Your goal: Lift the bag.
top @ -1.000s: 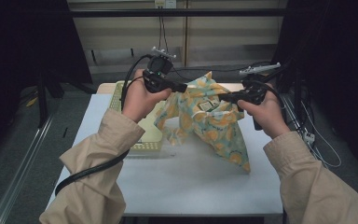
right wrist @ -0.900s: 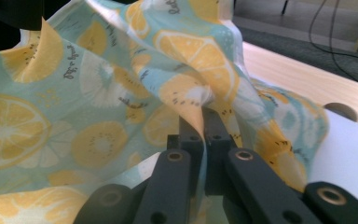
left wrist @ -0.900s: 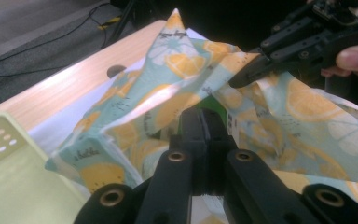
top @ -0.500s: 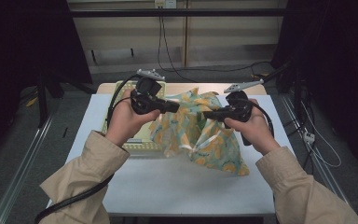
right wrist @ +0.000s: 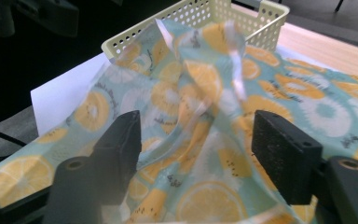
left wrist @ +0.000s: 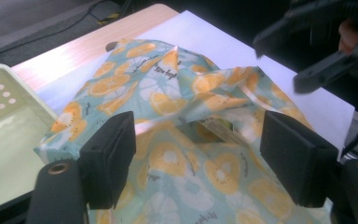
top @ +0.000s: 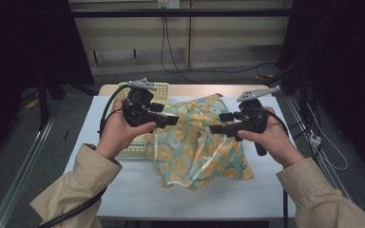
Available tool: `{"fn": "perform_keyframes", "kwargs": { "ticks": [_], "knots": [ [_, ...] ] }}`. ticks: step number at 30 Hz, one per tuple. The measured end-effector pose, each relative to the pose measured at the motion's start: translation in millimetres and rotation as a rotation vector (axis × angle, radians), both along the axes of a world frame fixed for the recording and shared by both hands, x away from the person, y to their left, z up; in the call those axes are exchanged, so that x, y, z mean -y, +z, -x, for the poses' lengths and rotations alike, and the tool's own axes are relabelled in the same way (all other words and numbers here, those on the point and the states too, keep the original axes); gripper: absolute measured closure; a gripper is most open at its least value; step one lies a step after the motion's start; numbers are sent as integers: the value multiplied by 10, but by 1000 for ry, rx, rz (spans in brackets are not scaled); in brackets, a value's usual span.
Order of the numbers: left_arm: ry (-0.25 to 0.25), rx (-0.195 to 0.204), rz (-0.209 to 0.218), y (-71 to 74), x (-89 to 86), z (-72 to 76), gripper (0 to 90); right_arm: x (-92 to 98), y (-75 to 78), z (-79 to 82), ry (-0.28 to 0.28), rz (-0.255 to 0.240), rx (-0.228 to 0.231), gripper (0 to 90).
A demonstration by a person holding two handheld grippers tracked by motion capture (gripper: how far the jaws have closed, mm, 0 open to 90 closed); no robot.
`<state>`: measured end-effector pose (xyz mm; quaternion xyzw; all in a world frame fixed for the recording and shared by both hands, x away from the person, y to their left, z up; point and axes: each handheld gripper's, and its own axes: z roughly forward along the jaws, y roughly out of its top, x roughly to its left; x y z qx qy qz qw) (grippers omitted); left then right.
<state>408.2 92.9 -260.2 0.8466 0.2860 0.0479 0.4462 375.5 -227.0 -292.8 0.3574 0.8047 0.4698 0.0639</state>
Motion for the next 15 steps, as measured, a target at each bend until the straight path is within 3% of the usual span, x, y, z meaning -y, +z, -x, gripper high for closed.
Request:
{"fn": "perform_keyframes", "kwargs": {
  "ticks": [6,15],
  "knots": [
    [0,12,5,-70,-114,52,143,137,-22,71,-13,5,4,286],
    [-35,24,-8,-341,-355,195,72,410,-251,159,-39,44,5,262]
  ]
}}
